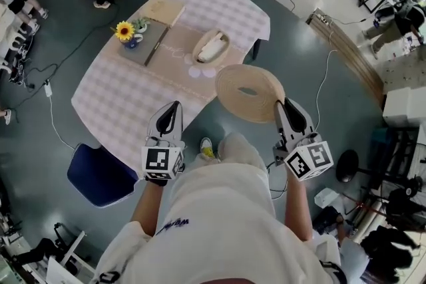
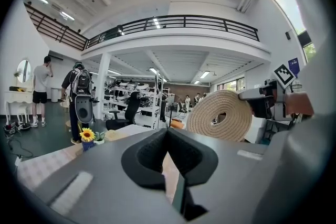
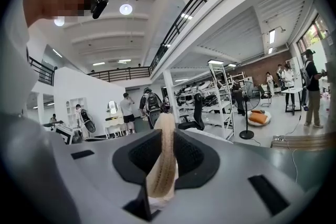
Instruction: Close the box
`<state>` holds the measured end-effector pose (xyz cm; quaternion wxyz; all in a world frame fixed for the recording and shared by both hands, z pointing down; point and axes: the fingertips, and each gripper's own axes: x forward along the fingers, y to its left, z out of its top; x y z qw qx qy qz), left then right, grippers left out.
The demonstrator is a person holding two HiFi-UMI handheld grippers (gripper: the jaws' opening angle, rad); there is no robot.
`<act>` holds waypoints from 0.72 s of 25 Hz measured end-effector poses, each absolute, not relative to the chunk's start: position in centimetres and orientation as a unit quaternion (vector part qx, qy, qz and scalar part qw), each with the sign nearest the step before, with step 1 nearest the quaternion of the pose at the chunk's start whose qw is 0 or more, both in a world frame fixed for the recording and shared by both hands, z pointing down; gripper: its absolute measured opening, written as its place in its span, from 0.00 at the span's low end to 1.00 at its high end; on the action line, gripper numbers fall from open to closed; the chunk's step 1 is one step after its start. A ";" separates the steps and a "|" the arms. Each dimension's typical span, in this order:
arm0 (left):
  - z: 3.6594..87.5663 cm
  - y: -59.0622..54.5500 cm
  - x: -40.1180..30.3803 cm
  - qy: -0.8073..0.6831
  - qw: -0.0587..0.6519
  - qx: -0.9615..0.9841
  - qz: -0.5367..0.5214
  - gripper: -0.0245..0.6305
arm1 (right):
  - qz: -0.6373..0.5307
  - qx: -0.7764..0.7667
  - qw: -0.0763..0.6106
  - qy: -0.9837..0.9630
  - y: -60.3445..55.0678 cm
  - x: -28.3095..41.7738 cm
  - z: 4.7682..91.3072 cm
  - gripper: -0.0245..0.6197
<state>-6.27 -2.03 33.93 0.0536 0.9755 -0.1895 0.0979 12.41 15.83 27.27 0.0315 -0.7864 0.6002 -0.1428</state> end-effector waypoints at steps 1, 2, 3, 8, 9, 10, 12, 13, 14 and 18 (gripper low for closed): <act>34.2 -2.2 -6.2 -0.190 0.057 0.975 0.098 0.04 | -0.145 -0.786 0.029 0.600 15.6 12.5 27.3 0.15; 34.4 -2.3 -6.0 -0.189 0.060 0.975 0.099 0.04 | -0.146 -0.786 0.027 0.600 15.5 12.6 27.4 0.15; 34.6 -2.3 -5.8 -0.188 0.063 0.975 0.100 0.04 | -0.148 -0.787 0.026 0.599 15.4 12.8 27.5 0.15; 35.1 -3.1 -4.5 -0.190 0.069 0.974 0.100 0.04 | -0.155 -0.780 0.021 0.606 14.1 14.3 27.8 0.15; 35.2 -3.3 -4.2 -0.192 0.069 0.974 0.101 0.04 | -0.157 -0.778 0.020 0.609 13.7 14.6 28.0 0.15; 35.4 -3.7 -3.9 -0.195 0.070 0.973 0.102 0.04 | -0.158 -0.775 0.020 0.612 13.2 15.0 28.1 0.15; 35.8 -4.3 -3.1 -0.200 0.073 0.971 0.106 0.04 | -0.165 -0.769 0.022 0.617 12.2 15.9 28.5 0.15; 36.1 -4.5 -2.7 -0.203 0.077 0.970 0.107 0.04 | -0.169 -0.766 0.023 0.620 11.8 16.4 28.7 0.15; 36.3 -4.7 -2.3 -0.205 0.083 0.969 0.107 0.04 | -0.173 -0.763 0.023 0.622 11.3 16.9 28.9 0.15; 37.4 -5.8 -0.5 -0.206 0.089 0.967 0.117 0.04 | -0.183 -0.750 0.021 0.636 9.1 19.1 29.2 0.15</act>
